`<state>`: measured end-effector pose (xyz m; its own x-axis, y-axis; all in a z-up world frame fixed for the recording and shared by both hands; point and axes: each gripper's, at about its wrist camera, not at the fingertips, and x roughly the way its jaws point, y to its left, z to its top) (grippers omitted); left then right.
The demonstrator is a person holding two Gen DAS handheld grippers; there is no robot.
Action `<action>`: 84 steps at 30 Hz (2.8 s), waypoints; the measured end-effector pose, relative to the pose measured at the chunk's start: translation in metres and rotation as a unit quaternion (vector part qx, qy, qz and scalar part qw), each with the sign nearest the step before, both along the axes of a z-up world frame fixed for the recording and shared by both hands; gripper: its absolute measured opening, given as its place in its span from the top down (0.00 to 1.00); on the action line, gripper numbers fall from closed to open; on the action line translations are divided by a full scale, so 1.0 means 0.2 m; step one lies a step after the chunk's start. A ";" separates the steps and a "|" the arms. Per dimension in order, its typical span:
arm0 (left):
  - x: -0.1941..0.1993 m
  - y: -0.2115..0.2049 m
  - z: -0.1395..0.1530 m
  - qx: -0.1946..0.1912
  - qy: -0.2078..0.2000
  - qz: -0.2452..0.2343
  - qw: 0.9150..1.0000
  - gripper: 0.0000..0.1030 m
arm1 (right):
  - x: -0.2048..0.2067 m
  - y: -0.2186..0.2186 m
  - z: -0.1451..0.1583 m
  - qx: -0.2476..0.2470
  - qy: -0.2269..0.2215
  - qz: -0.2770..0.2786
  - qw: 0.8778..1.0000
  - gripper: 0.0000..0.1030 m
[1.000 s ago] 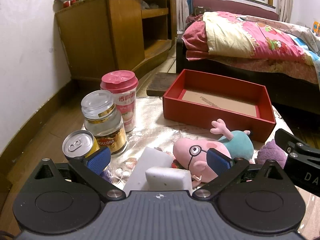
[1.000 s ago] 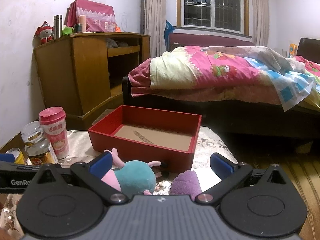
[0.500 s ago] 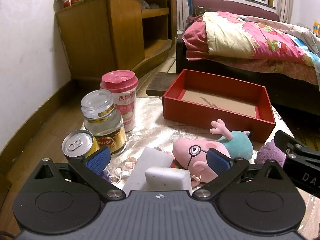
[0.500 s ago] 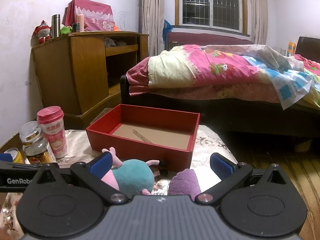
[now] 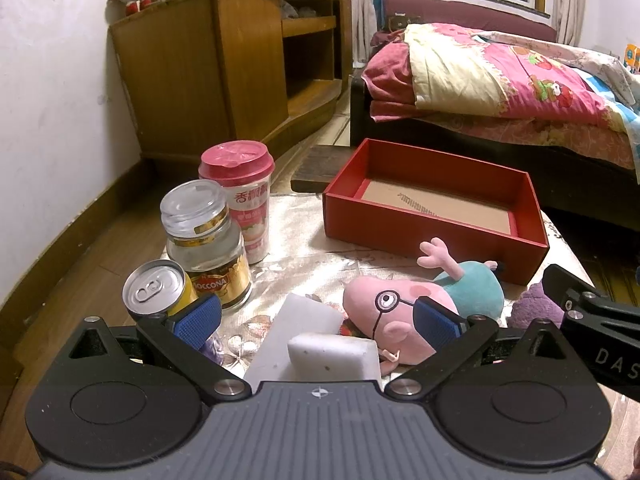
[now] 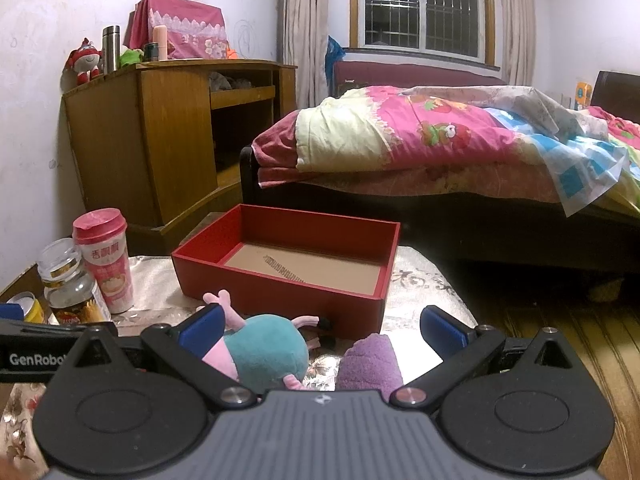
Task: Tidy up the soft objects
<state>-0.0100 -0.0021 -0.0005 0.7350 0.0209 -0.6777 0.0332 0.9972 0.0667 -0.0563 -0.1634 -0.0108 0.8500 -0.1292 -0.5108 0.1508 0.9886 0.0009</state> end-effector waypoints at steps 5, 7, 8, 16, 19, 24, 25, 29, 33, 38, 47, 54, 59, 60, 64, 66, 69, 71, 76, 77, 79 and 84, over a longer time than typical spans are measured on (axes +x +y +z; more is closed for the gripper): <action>0.00 0.00 0.00 0.000 -0.001 0.000 1.000 0.06 | 0.00 0.00 0.00 0.000 -0.001 0.000 1.000 0.19; 0.00 0.00 0.00 0.000 0.000 -0.001 1.000 0.06 | 0.00 0.00 0.00 -0.001 -0.001 0.000 1.000 0.19; 0.00 0.00 0.00 0.000 0.001 -0.001 1.000 0.06 | 0.00 0.00 0.00 -0.001 0.000 0.000 1.000 0.19; 0.00 0.00 0.00 0.001 0.002 -0.001 1.000 0.06 | 0.00 0.00 0.00 0.000 0.000 0.000 1.000 0.19; 0.00 -0.01 0.00 0.001 0.002 -0.002 1.000 0.06 | 0.00 0.00 -0.01 0.001 0.002 0.001 1.000 0.19; 0.00 0.00 0.00 0.002 0.003 -0.003 1.000 0.06 | 0.00 0.00 -0.01 0.001 0.000 0.001 1.000 0.19; 0.00 0.00 0.00 0.003 0.004 -0.004 1.000 0.06 | 0.00 0.00 -0.01 0.002 0.002 0.001 1.000 0.19; -0.04 0.03 -0.01 0.003 0.008 -0.013 1.000 0.06 | -0.03 -0.02 -0.01 0.002 0.008 0.003 1.000 0.19; -0.09 0.07 -0.02 -0.003 0.019 -0.031 0.999 0.06 | -0.09 -0.04 -0.04 0.000 0.024 0.011 1.000 0.19; -0.12 0.08 -0.06 -0.009 0.042 -0.060 0.997 0.07 | -0.16 -0.06 -0.06 -0.008 0.051 0.023 0.998 0.19; -0.18 0.10 -0.08 -0.006 0.055 -0.130 0.990 0.08 | -0.23 -0.04 -0.13 -0.014 0.089 0.060 0.994 0.19; -0.14 0.18 -0.23 -0.041 0.118 -0.126 0.984 0.30 | -0.22 -0.05 -0.15 -0.005 0.095 0.073 0.993 0.19; -0.08 0.15 -0.31 -0.084 0.163 -0.130 0.974 0.35 | -0.19 -0.05 -0.17 0.007 0.107 0.085 0.991 0.19; -0.07 0.13 -0.31 -0.077 0.159 -0.134 0.975 0.36 | -0.19 -0.05 -0.17 0.009 0.108 0.085 0.990 0.19; -0.09 0.08 -0.33 -0.065 0.158 -0.143 0.975 0.48 | -0.17 -0.08 -0.18 0.027 0.119 0.086 0.989 0.19; -0.12 0.08 -0.32 -0.066 0.156 -0.144 0.975 0.64 | -0.17 -0.10 -0.18 0.024 0.119 0.082 0.989 0.19; -0.13 0.13 -0.26 -0.086 0.160 -0.137 0.974 0.82 | -0.16 -0.11 -0.19 0.019 0.116 0.079 0.990 0.19; -0.14 0.16 -0.20 -0.107 0.152 -0.136 0.973 0.86 | -0.15 -0.13 -0.19 0.032 0.121 0.080 0.989 0.19; -0.16 0.24 -0.08 -0.166 0.124 -0.141 0.968 0.89 | -0.12 -0.11 -0.20 0.050 0.131 0.086 0.986 0.20; -0.16 0.26 -0.06 -0.176 0.123 -0.141 0.966 0.90 | -0.11 -0.10 -0.20 0.048 0.130 0.089 0.986 0.20; -0.16 0.30 -0.03 -0.203 0.120 -0.138 0.962 0.90 | -0.10 -0.09 -0.20 0.049 0.131 0.092 0.986 0.20; -0.16 0.35 0.05 -0.215 0.089 -0.126 0.964 0.90 | -0.05 -0.04 -0.22 0.073 0.144 0.108 0.981 0.20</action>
